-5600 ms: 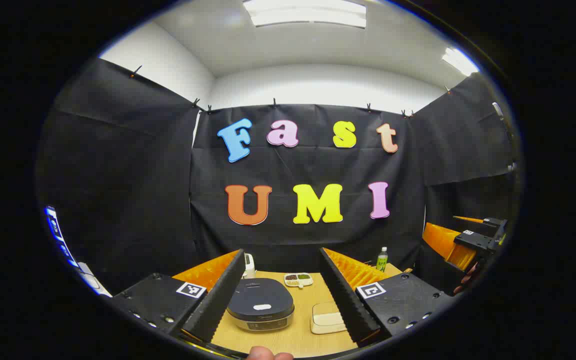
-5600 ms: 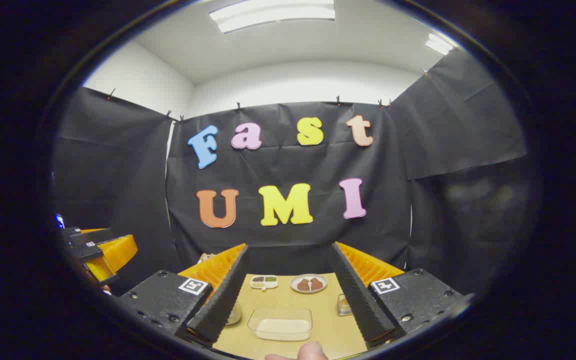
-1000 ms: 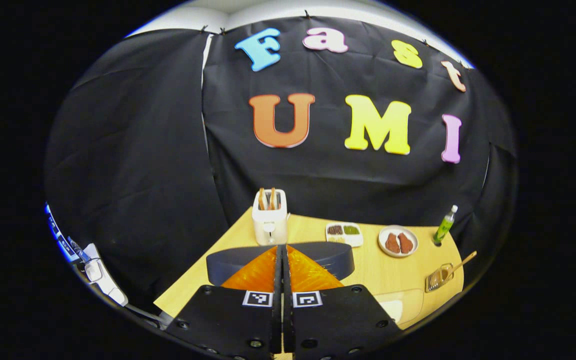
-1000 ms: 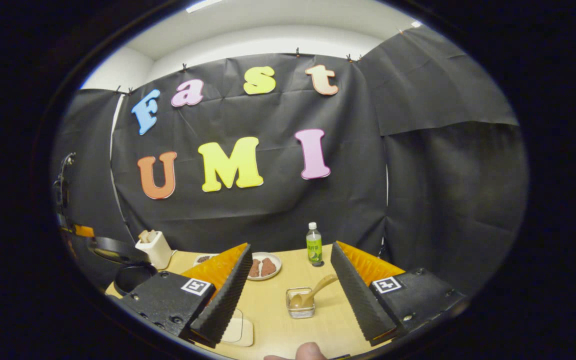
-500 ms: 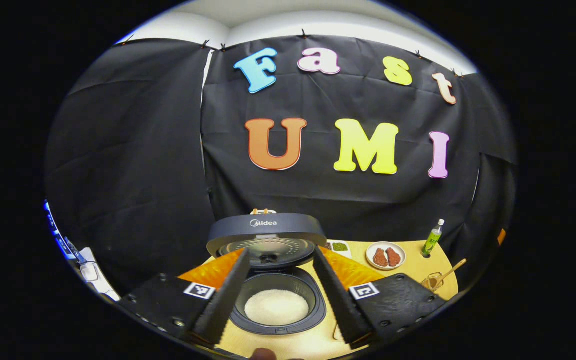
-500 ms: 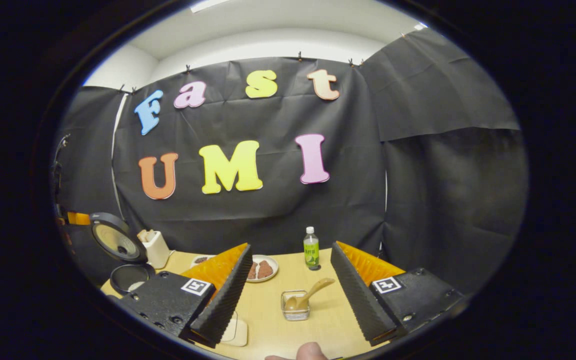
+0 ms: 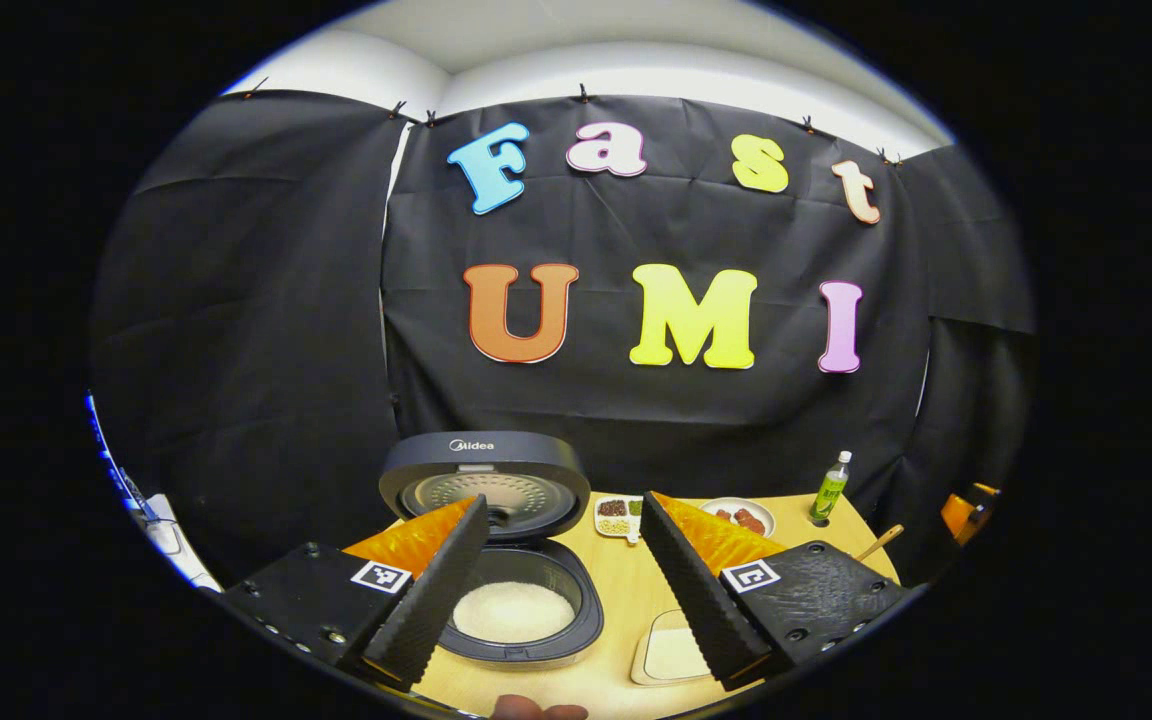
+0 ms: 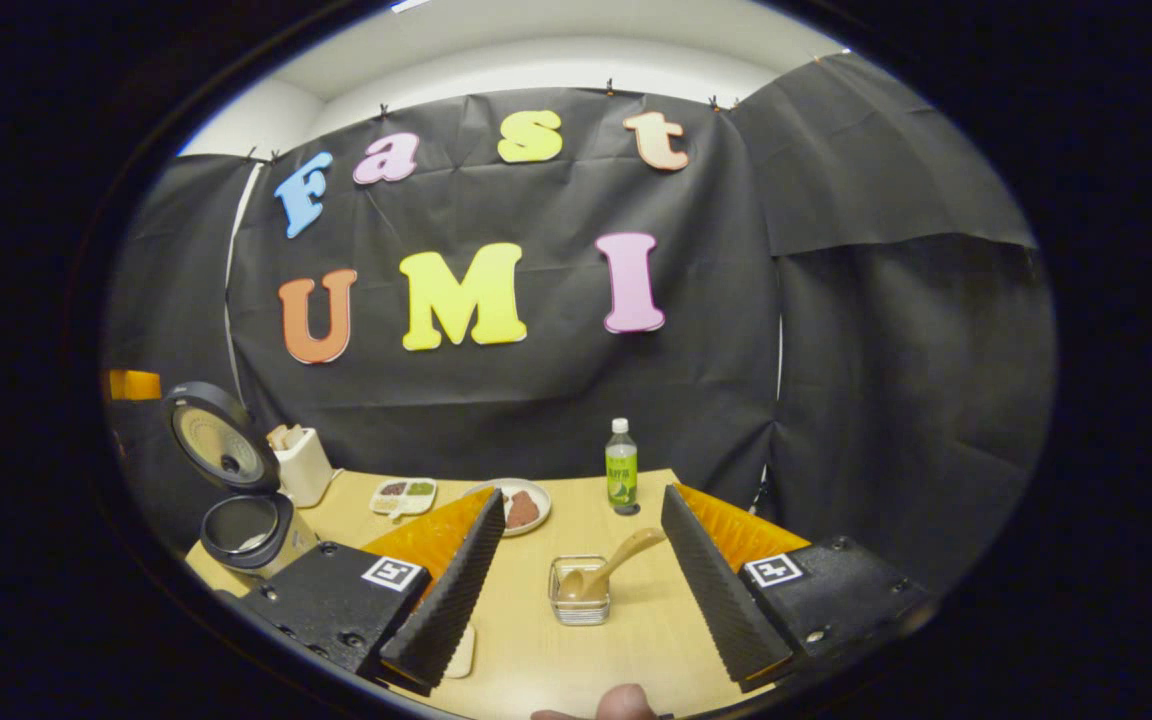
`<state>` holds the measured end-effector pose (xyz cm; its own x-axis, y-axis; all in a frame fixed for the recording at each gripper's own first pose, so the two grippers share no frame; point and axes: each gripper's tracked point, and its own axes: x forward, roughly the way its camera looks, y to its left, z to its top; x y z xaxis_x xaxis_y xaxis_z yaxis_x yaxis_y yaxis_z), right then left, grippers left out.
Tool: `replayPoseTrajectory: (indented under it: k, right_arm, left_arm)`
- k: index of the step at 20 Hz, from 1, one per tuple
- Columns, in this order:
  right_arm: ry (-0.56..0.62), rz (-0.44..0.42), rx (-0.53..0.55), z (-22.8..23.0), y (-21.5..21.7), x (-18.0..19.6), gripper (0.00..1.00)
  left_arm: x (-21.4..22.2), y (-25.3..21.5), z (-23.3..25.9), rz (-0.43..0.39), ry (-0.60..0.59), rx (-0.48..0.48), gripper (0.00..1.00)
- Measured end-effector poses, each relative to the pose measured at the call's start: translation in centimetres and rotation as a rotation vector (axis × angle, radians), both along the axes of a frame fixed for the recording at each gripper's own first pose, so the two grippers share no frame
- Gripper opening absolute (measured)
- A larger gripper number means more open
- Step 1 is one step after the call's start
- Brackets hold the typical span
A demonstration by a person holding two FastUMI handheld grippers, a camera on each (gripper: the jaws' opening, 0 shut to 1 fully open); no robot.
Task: Close the left gripper, press the button to open the rice cooker; take a wooden spoon from the chopstick holder with the right hand, scoop a spoonful of rice and pour it into the rice cooker, then put the wooden spoon back into the chopstick holder.
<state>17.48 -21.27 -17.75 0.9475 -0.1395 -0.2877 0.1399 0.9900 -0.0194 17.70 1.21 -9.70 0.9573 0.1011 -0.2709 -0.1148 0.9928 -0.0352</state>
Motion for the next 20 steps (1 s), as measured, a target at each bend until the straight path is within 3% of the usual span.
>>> replayPoseTrajectory:
  k: [7,15,17,18,20]
  right_arm:
    - [0.107,0.009,0.058,-7.0,-2.5,3.3,0.97]
    - [0.260,-0.014,0.145,-16.9,-5.8,9.0,1.00]
    - [0.289,-0.016,0.143,-18.6,-6.5,10.5,0.92]
    - [0.292,0.000,0.141,-19.3,-6.6,11.3,0.94]
    - [0.319,0.025,0.158,-20.4,-6.6,12.2,0.78]
  left_arm:
    - [-1.3,-2.9,-0.4,-0.038,-0.010,0.006,0.98]
    - [-1.0,-4.7,-1.7,-0.026,0.024,0.027,0.98]
    - [-1.1,-4.2,-2.2,-0.003,0.043,0.036,0.97]
    - [-1.3,-3.9,-2.5,0.009,0.060,0.043,0.97]
    - [-1.5,-3.3,-2.7,0.036,0.077,0.046,0.97]
